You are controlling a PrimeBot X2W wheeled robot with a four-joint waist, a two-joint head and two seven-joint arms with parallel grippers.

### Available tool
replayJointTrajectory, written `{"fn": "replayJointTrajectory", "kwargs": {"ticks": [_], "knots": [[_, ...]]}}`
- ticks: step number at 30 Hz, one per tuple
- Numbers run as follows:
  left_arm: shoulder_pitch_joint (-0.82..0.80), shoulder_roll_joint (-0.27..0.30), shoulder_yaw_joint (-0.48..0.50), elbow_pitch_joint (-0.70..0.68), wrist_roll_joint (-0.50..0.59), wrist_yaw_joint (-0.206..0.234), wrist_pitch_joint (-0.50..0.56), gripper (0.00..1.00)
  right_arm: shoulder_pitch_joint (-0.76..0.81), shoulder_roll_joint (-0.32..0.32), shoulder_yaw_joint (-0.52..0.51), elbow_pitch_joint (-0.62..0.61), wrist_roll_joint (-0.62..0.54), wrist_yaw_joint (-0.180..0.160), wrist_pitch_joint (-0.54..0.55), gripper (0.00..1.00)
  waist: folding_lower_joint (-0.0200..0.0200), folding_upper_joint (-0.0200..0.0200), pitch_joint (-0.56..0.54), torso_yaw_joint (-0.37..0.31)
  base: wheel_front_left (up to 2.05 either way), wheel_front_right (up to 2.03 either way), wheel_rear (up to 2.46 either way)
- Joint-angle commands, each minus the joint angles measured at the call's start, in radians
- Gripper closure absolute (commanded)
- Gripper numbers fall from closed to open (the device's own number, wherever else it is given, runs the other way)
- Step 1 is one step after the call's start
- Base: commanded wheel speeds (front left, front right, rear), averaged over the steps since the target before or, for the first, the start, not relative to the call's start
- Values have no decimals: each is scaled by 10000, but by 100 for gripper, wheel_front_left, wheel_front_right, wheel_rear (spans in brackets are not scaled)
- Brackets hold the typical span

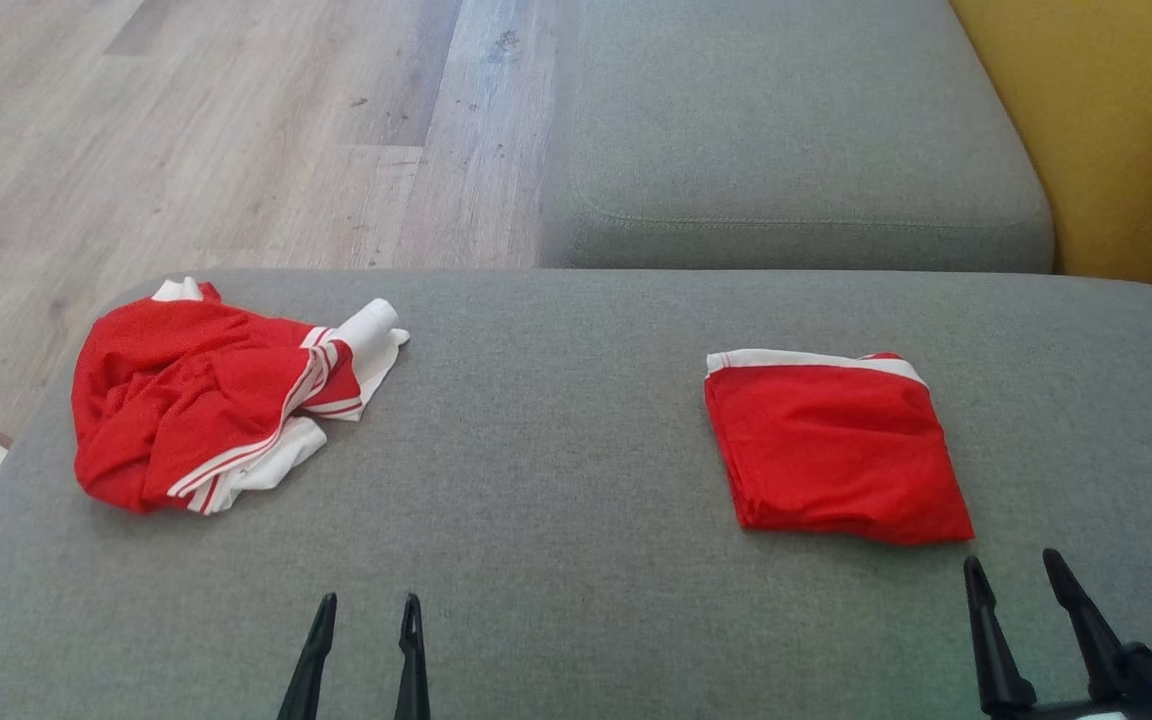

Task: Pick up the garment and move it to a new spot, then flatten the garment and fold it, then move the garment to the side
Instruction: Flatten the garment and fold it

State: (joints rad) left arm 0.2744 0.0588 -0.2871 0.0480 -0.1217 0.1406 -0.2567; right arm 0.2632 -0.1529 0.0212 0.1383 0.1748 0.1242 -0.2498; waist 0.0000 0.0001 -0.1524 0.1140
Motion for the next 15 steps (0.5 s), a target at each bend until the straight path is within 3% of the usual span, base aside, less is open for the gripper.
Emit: {"fn": "replayJointTrajectory", "kwargs": {"ticks": [1, 15], "knots": [[-378, -76, 359, -311, 146, -23, -51, 0, -299, -179, 132, -295, -52, 65, -120, 0, 0, -1, -14, -1, 0, 0, 0], [-425, -83, 383, -290, 172, -63, -51, 0, -203, -143, 134, -173, -124, 65, -120, 0, 0, -1, -80, -73, 0, 0, 0]]}}
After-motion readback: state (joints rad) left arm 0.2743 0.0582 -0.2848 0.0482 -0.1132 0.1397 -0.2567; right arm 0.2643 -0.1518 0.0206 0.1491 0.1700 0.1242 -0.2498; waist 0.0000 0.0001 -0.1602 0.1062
